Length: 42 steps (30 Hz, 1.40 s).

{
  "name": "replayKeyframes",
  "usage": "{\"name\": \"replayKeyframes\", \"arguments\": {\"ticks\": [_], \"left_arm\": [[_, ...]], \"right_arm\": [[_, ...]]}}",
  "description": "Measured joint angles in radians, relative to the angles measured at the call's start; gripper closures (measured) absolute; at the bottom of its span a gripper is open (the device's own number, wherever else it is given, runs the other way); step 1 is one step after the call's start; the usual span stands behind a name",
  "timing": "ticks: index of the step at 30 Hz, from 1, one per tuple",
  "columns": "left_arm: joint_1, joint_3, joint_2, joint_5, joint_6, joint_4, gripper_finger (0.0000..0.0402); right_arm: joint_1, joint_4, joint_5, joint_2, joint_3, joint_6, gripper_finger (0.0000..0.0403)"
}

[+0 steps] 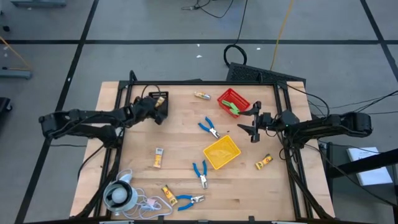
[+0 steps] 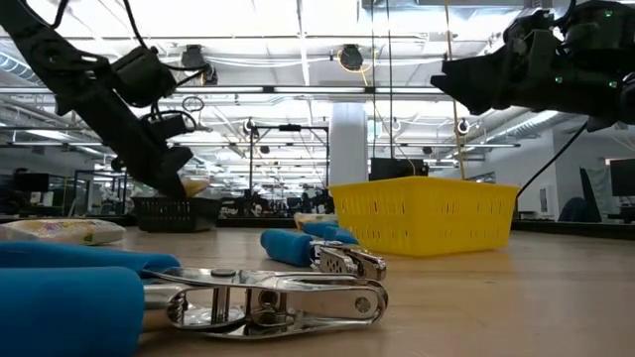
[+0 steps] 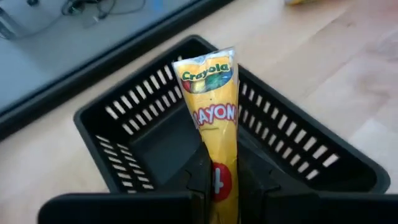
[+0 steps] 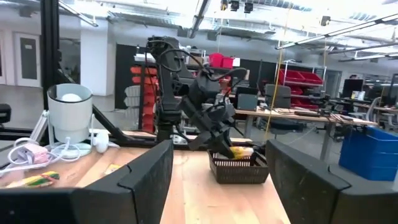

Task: Pick & Place School Supplies
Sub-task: Put the yellow crayon pack into the black bin

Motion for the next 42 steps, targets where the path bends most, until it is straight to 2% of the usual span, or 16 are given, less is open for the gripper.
{"name": "replayKeyframes", "arguments": {"ticks": [4,8,15,20,23,26,31,36,42], "left_arm": [[0.054,0.009,0.011,0.055,-0.02,-0.064,0.0362],[0.088,0.01,0.011,0.173,-0.005,-0.066,0.0351],[0.089,0.01,0.01,0.199,0.009,-0.008,0.0209],[0.078,0.01,0.009,0.233,0.034,0.029,0.0151],[0.051,0.016,0.005,0.259,0.045,0.041,0.0149],[0.003,0.046,0.005,0.27,0.056,0.011,0.0163],[-0.122,0.133,0.005,0.299,0.035,-0.167,0.0191],[-0.256,0.209,0.005,0.286,-0.084,-0.387,0.0197],[-0.407,0.248,0.012,0.309,-0.315,-0.608,0.0169]], "right_arm": [[0.0,0.001,0.0,0.0,0.0,0.002,0.0156],[0.0,-0.007,0.001,0.0,0.0,0.003,0.0156],[0.0,-0.03,0.022,0.0,0.0,0.002,0.0156],[0.0,-0.061,0.023,0.0,0.0,0.002,0.0156],[0.0,-0.072,0.026,0.0,0.0,0.002,0.0156],[0.0,-0.069,0.026,0.0,0.0,0.003,0.0156],[0.0,-0.073,0.026,0.0,0.0,0.003,0.0156],[0.0,-0.079,0.026,0.0,0.0,0.003,0.0156],[0.0,-0.108,0.026,0.0,0.0,0.003,0.0156]]}}
